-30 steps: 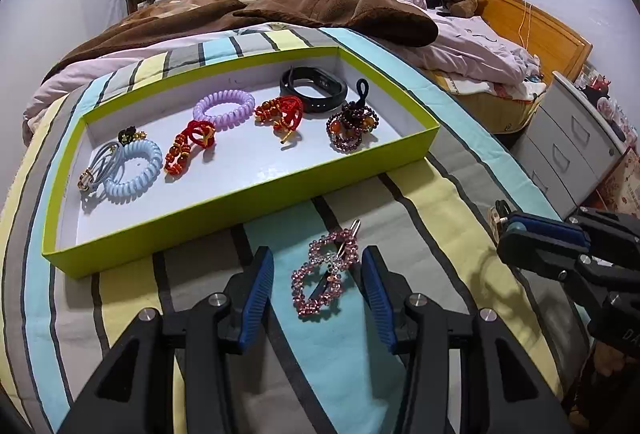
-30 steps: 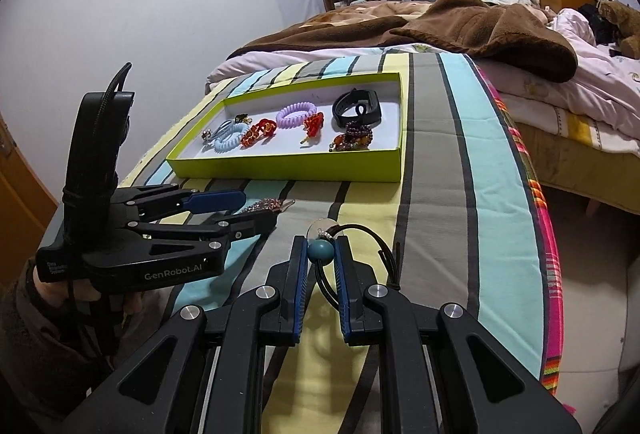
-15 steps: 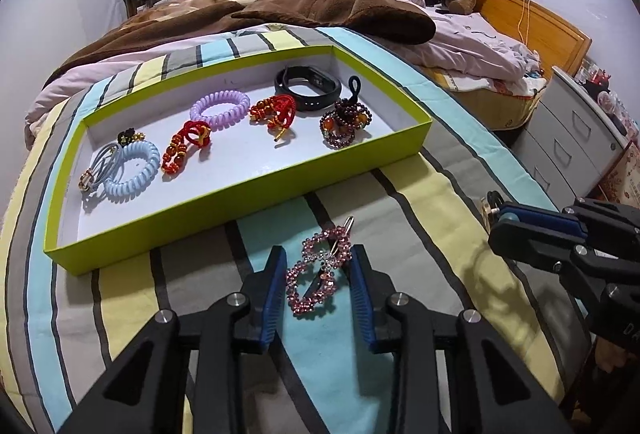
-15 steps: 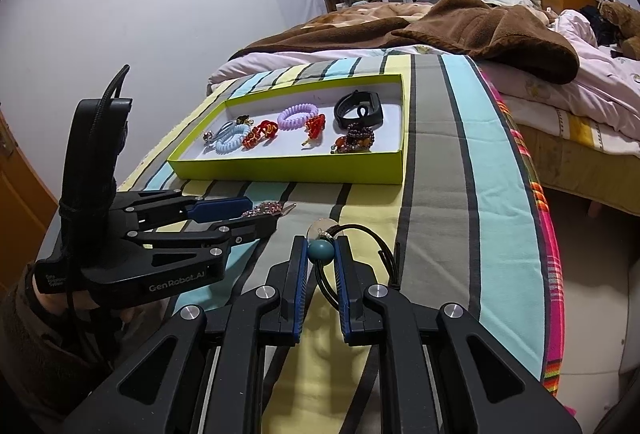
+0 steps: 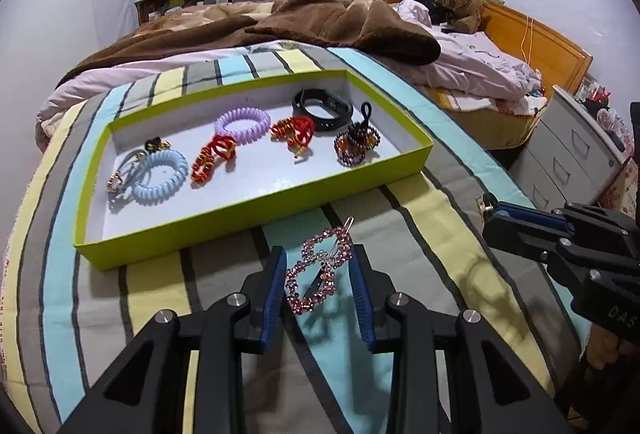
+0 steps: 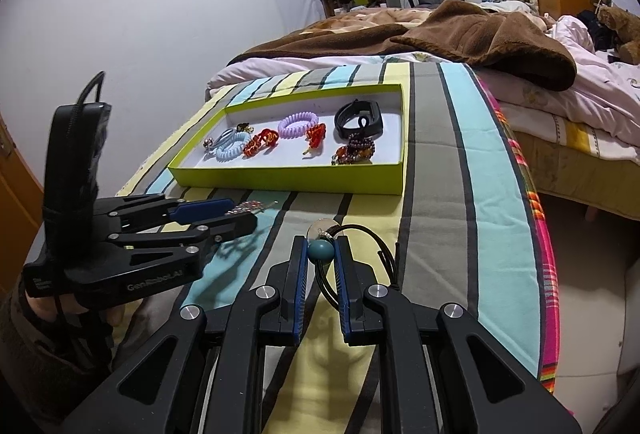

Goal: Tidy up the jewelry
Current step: 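Carry the cord tie and pink clip into the green box and open both tools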

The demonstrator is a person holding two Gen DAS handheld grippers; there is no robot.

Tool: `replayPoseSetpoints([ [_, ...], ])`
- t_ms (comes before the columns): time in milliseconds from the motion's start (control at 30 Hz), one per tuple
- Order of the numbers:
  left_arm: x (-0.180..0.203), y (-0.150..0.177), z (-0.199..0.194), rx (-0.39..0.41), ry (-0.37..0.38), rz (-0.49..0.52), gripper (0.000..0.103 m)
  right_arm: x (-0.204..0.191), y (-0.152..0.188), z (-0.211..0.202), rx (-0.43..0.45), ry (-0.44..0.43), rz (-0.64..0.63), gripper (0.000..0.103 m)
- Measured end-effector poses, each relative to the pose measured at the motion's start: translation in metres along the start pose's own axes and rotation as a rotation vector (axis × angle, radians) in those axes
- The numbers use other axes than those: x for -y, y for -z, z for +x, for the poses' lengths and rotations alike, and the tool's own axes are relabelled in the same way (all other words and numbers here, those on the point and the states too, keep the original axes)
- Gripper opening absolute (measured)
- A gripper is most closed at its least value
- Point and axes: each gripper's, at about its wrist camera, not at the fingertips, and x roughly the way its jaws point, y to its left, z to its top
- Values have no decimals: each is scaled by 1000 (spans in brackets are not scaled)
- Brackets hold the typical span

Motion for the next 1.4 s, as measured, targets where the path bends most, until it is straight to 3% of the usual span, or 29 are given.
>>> replayPoseSetpoints([
  [367,-17,-13,-29,76,-33,-19,33,-9,-27,-3,44,5,-31,14],
  [633,-37,-25,-35,105,-64,-39,33,-21,-65,10,73,-13,-86,14],
  [867,-61,-33,-27,103,-96,-76,34,-26,-104,48,52,-39,-123,14],
  [1133,-82,-39,-4,73,-109,-122,34,-33,-134,115,-33,-87,-159,14],
  [1400,-91,-38,19,33,-105,-145,34,-28,-143,169,-128,-45,-172,14],
])
